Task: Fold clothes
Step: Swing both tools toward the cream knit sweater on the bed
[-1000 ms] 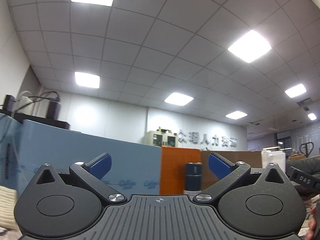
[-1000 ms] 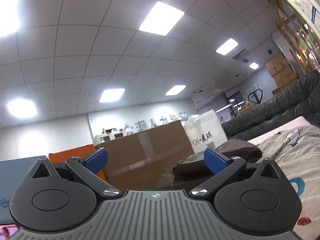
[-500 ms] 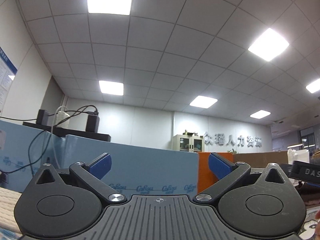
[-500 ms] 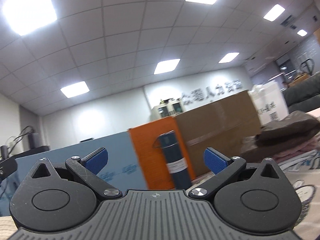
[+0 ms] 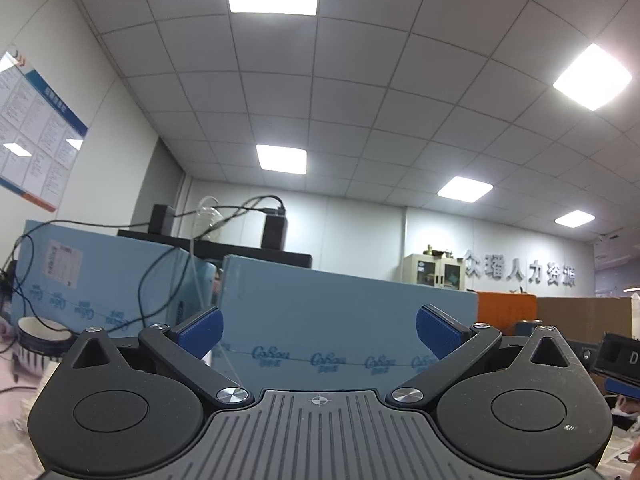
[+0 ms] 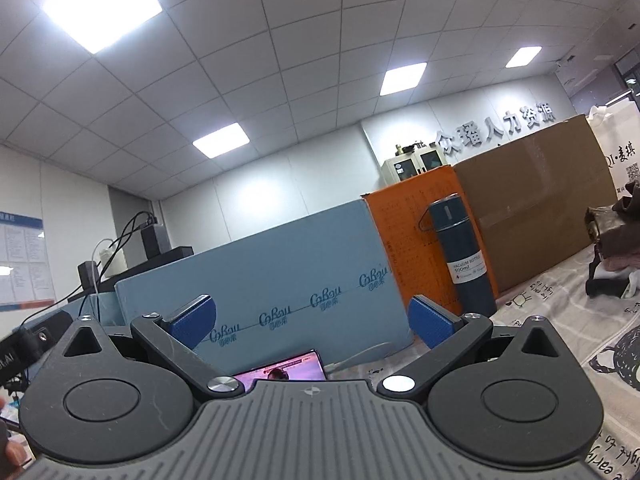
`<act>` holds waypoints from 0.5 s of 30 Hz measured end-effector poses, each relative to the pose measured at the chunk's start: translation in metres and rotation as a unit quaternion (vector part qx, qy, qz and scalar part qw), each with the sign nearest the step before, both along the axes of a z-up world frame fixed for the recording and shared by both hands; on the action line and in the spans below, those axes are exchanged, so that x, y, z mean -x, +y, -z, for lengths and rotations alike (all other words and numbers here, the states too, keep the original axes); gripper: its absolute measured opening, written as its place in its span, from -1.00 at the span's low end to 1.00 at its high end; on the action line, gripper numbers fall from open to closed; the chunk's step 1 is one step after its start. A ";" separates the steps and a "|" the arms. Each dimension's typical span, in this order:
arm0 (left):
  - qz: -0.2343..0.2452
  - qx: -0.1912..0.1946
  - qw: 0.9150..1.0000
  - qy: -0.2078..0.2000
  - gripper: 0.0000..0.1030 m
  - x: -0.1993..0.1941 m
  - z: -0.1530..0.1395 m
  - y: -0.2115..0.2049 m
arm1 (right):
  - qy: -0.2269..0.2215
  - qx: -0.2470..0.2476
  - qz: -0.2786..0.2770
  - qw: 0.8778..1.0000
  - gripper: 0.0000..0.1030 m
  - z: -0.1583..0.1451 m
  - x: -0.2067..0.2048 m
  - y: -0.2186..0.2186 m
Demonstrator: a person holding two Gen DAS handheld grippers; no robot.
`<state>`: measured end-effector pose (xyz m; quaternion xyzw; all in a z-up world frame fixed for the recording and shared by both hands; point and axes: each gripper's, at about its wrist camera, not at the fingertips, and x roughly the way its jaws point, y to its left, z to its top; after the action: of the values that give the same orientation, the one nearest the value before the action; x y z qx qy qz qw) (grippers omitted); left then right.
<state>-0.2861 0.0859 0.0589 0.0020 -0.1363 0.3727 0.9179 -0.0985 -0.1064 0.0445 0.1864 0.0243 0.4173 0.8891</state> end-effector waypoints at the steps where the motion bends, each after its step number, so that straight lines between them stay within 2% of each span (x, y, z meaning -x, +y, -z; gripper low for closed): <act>1: -0.003 -0.003 1.000 0.000 1.00 0.003 -0.001 0.003 | 0.000 0.002 -0.003 1.000 1.00 0.000 -0.001 0.003; 6: -0.035 -0.016 0.999 0.000 1.00 0.019 -0.014 0.024 | -0.002 0.015 -0.023 1.000 1.00 -0.008 -0.007 0.019; 9: -0.066 -0.054 0.996 0.017 1.00 0.032 -0.027 0.039 | -0.001 0.020 -0.044 0.999 1.00 -0.018 -0.012 0.036; 12: -0.120 -0.089 0.988 0.036 1.00 0.048 -0.042 0.057 | -0.001 0.020 -0.070 0.997 1.00 -0.028 -0.014 0.057; 15: -0.185 -0.085 0.978 0.039 1.00 0.067 -0.056 0.087 | -0.002 0.026 -0.098 0.995 1.00 -0.038 -0.013 0.084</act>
<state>-0.3533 0.1731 0.1152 0.1200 -0.1293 0.5224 0.8343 -0.0856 -0.0229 0.0820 0.1589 0.0515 0.5022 0.8484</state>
